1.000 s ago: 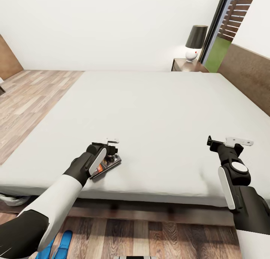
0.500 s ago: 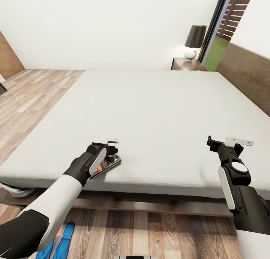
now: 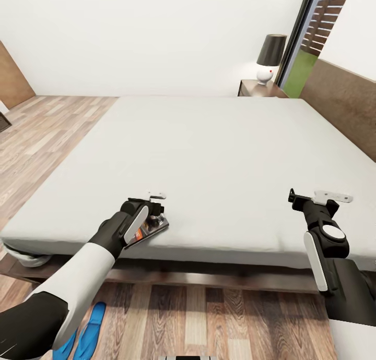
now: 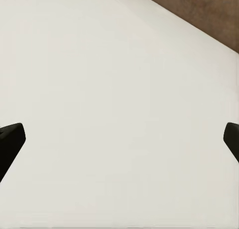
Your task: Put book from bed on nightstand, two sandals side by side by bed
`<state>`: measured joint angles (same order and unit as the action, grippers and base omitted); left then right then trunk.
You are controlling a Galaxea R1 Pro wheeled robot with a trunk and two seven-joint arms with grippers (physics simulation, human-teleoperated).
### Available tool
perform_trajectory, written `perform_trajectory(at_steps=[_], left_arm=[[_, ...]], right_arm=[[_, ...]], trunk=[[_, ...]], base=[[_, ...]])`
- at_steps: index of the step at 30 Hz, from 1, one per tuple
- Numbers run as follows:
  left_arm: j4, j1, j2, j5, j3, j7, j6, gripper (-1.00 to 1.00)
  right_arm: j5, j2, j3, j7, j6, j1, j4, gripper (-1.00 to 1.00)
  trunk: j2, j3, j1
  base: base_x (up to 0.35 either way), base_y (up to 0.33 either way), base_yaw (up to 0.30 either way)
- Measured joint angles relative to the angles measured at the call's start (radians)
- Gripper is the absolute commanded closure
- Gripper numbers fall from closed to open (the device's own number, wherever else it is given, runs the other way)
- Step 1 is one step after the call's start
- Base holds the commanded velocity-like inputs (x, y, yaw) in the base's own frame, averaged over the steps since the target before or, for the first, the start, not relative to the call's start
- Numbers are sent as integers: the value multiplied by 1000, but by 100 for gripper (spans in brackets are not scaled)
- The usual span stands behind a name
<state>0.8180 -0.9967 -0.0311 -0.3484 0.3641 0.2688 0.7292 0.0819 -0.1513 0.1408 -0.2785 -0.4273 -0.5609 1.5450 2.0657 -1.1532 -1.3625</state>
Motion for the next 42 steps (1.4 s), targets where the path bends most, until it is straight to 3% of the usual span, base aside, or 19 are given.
perform_trajectory(at_steps=[12,23,32,37,40,42], left_arm=[[0,0,-1,0,0,1,0,-100],[3,-1,0,2,0,1,1,-100],[58,0,7,3,-4,-2,3,-100],[135,2,10,5,-8,3,14,-100],[204,7,10,6,-8,44,19,-100],[299,29,11,5,-7,127,33,-100]], right_arm=[[0,0,0,0,0,0,0,-100],[0,0,0,2,-1,0,0,-100],[0,0,-2,2,-10,0,0,-100],[0,0,-4,4,-37,0,0,-100],[0,0,-5,6,-62,0,1,-100],[0,0,-7,6,-78,0,1,-100]], trunk=[[0,0,0],[-77,34,42],[-140,63,77],[-175,78,96],[-196,88,107],[-210,94,115]], base=[[-4,0,0],[0,0,0],[0,0,0],[0,0,0],[0,0,0],[0,0,0]])
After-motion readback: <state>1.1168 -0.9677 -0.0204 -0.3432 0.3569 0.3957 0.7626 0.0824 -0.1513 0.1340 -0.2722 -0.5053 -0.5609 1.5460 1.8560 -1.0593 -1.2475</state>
